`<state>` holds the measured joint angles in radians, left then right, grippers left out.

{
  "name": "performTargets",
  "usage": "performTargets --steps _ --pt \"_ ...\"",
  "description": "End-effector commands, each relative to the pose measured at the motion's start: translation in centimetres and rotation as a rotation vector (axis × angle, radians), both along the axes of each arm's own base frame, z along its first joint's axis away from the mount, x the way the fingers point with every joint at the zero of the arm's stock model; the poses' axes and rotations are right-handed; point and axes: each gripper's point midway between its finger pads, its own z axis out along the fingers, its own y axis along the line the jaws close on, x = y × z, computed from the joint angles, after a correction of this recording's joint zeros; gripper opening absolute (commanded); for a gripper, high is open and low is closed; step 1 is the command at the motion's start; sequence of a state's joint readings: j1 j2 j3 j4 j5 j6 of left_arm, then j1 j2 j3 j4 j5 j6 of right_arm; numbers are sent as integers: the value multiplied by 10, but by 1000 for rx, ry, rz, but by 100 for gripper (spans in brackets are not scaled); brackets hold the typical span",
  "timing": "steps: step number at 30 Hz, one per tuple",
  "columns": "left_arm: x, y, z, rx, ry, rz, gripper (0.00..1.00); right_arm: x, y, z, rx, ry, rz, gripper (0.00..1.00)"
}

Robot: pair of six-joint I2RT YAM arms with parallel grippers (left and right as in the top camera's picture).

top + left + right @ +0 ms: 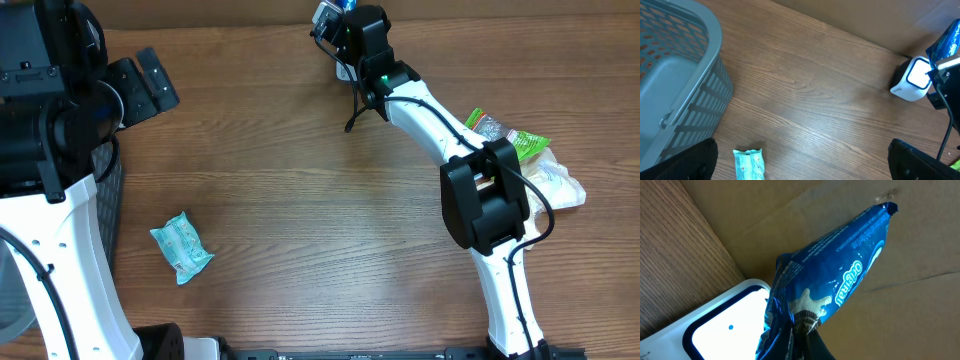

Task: Scan the item barcode
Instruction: 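Hold the Oreo packet in front of the scanner face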

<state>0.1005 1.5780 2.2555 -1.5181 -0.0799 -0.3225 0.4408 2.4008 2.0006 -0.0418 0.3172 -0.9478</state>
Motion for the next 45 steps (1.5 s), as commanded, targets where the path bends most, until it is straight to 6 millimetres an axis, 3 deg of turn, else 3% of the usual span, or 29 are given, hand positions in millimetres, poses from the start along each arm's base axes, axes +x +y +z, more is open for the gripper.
performTargets --steps 1,15,21,28,45 --pt "2 2 0 -5 -4 16 100 1 3 21 19 -41 9 4" --pt "2 2 0 -5 -4 16 100 11 -6 41 15 -126 3 4" --pt "2 2 0 -5 -4 16 100 19 -18 22 -51 -112 1 4" --pt "2 2 0 -5 -4 16 100 23 -13 -3 -41 -90 47 4" --pt "2 2 0 -5 -4 16 100 19 -2 -2 -38 -90 68 4"
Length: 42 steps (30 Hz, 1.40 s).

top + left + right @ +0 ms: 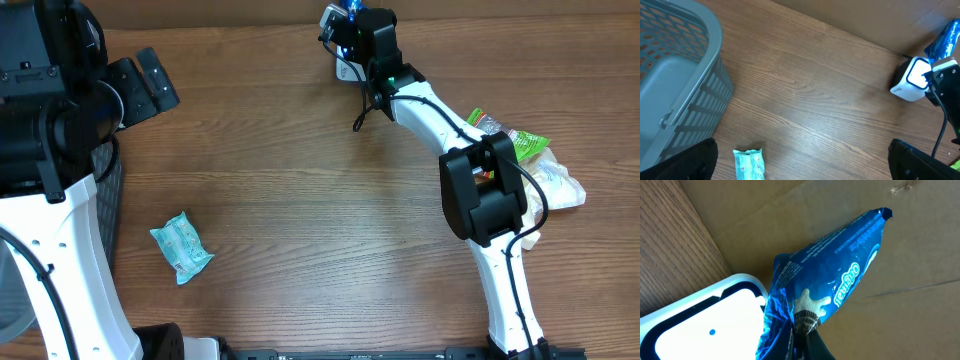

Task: Scan the item barcode
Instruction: 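Hold the Oreo packet in front of the scanner face, then carry the Oreo packet right and drop it on the beige bag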

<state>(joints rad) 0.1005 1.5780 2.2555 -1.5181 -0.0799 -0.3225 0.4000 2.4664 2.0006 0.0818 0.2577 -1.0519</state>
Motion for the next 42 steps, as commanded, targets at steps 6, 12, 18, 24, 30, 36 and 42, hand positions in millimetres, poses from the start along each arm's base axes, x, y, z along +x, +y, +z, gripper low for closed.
performTargets --steps 6,12,18,24,30,36,42 --pt "2 2 0 -5 -4 16 100 -27 38 50 33 6 100 4" --pt "2 2 0 -5 -4 16 100 -100 73 102 182 201 220 4" --pt "2 2 0 -5 -4 16 100 -172 57 153 693 499 -17 4" --pt "2 2 0 -5 -4 16 100 -232 -62 134 864 768 -550 4" --pt "2 2 0 -5 -4 16 100 -261 -214 86 907 743 -1250 4" --pt "2 2 0 -5 -4 16 100 -292 -282 24 939 807 -1556 4" --pt "2 2 0 -5 -4 16 100 -308 -265 9 816 941 -1479 63"
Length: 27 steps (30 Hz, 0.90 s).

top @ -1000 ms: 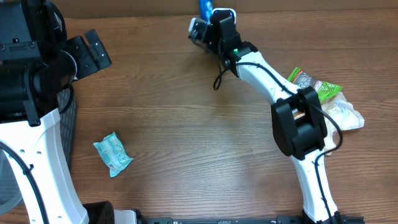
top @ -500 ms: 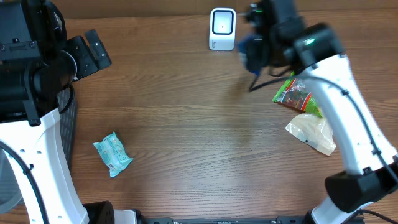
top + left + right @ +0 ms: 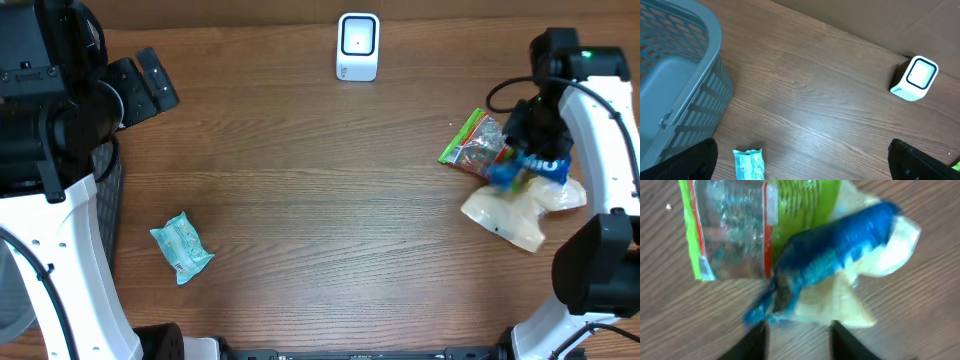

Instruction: Scan the item barcode

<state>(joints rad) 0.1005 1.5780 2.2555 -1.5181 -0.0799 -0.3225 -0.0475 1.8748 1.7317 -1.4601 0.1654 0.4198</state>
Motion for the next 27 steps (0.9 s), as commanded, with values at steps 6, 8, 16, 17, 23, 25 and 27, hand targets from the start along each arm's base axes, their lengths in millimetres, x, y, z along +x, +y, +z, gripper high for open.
performTargets --steps 6,8,16,17,23,25,27 --pt "2 2 0 -5 -4 16 100 8 56 54 126 -81 189 72" --pt "2 2 0 -5 -4 16 100 20 102 73 300 -165 324 71" --pt "2 2 0 -5 -4 16 99 26 272 86 635 -364 776 100" --pt "2 2 0 -5 -4 16 100 19 290 80 646 -360 819 100" --pt "2 2 0 -5 -4 16 99 -10 337 40 609 -313 921 100" --pt "2 2 0 -5 -4 16 100 -6 333 25 539 -306 847 100" --pt "2 2 0 -5 -4 16 100 -2 327 20 504 -305 809 100"
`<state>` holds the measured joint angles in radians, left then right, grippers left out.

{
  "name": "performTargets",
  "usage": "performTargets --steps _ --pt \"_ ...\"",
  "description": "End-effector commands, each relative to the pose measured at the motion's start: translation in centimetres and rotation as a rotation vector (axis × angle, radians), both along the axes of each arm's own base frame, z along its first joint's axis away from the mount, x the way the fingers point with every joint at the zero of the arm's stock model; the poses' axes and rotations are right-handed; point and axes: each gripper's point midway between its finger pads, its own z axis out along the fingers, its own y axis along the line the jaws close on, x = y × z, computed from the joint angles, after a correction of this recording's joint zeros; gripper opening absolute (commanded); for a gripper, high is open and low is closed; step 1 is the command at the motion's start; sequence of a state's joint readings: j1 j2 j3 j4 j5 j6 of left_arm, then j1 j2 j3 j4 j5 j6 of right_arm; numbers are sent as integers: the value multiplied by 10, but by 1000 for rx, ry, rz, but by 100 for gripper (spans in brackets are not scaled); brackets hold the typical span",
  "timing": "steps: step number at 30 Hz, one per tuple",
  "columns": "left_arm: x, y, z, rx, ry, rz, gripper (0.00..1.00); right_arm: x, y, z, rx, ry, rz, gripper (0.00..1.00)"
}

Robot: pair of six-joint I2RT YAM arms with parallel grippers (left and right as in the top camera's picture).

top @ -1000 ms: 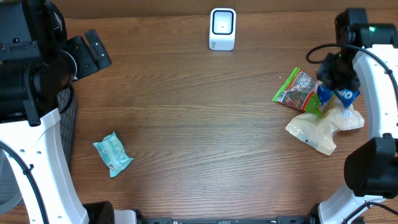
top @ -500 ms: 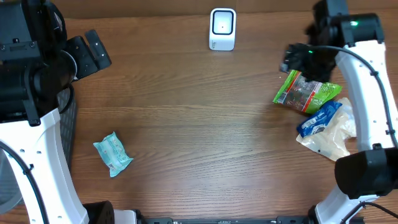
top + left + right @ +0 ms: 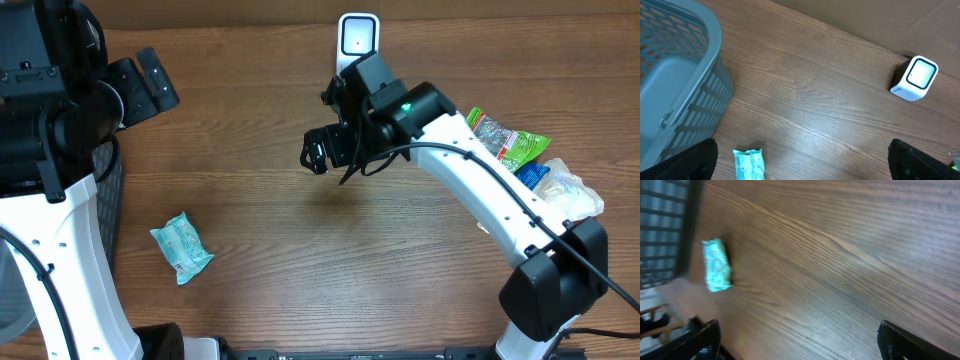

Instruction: Scan the item barcode

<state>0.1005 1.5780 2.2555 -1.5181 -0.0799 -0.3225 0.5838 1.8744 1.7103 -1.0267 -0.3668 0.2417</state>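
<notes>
The white barcode scanner (image 3: pixel 358 45) stands at the table's far edge, also in the left wrist view (image 3: pixel 915 79). A teal packet (image 3: pixel 181 247) lies flat at the near left; it shows in both wrist views (image 3: pixel 747 165) (image 3: pixel 716 265). A blue packet (image 3: pixel 535 176) lies in the pile at the right. My right gripper (image 3: pixel 322 150) hangs open and empty over the table's middle, below the scanner; in its own view (image 3: pixel 805 340) only wood lies between the fingers. My left gripper (image 3: pixel 148 82) is open and empty at the far left (image 3: pixel 802 165).
A grey mesh basket (image 3: pixel 680 75) stands at the left edge, also seen in the right wrist view (image 3: pixel 665 225). At the right lie a green-and-clear bag (image 3: pixel 505 138) and a white bag (image 3: pixel 572 195) beside the blue packet.
My right gripper was over the pile at the right with the blue packet under it. It is now open over the table's middle, and the blue packet lies in the pile. The left arm is unchanged.
My right gripper first held the blue packet in front of the scanner, then closer to its window. Later it was over the right-hand pile with the packet down there. Now it is empty at mid-table, with the teal packet in its view.
</notes>
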Motion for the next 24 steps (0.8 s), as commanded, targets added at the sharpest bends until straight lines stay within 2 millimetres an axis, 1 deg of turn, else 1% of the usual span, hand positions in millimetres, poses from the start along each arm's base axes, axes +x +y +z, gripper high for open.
performTargets --steps 1,3,4,7,8,9,11,12,13,14,15,16,17,18,20,21,22,24 --pt "2 2 0 -5 -4 16 100 17 -21 -7 -74 -21 -126 100" --pt "6 -7 2 -66 -27 8 100 27 -37 -9 -97 -25 -169 100" --pt "5 -11 1 -87 -24 -9 100 29 -42 -10 -102 -23 -182 100" --pt "4 -12 0 -90 -13 -11 100 39 -69 -13 -120 6 -242 100" --pt "4 -12 0 -90 -13 -11 100 40 -74 -13 -122 10 -254 100" --pt "2 -14 -2 -101 -6 -17 100 45 -83 -13 -124 14 -276 100" --pt "0 -30 -4 -150 11 -102 100 50 -91 -13 -123 16 -299 100" --pt "-1 -37 -6 -160 20 -147 98 51 -94 -13 -123 16 -305 100" --pt "-4 -54 -14 -187 58 -258 84 53 -97 -13 -124 18 -314 100" --pt "-10 -62 -25 -202 114 -302 70 52 -98 -14 -126 21 -315 100" --pt "-15 -65 -36 -210 172 -301 63 51 -99 -14 -129 24 -314 100" --pt "-23 -63 -57 -211 271 -258 62 50 -99 -15 -131 26 -311 100" --pt "-28 -60 -83 -199 367 -181 74 50 -100 -16 -137 26 -312 100" --pt "-36 -53 -114 -165 473 -60 76 50 -100 -16 -143 23 -310 100" --pt "-51 -39 -146 -98 584 94 77 50 -100 -16 -146 18 -298 100" --pt "-57 -36 -156 -77 620 141 77 49 -100 -17 -147 18 -296 100" --pt "-65 -33 -173 -53 670 203 77 49 -101 -17 -149 21 -296 100" --pt "-77 -31 -196 -17 730 265 77 48 -101 -18 -151 22 -293 100"
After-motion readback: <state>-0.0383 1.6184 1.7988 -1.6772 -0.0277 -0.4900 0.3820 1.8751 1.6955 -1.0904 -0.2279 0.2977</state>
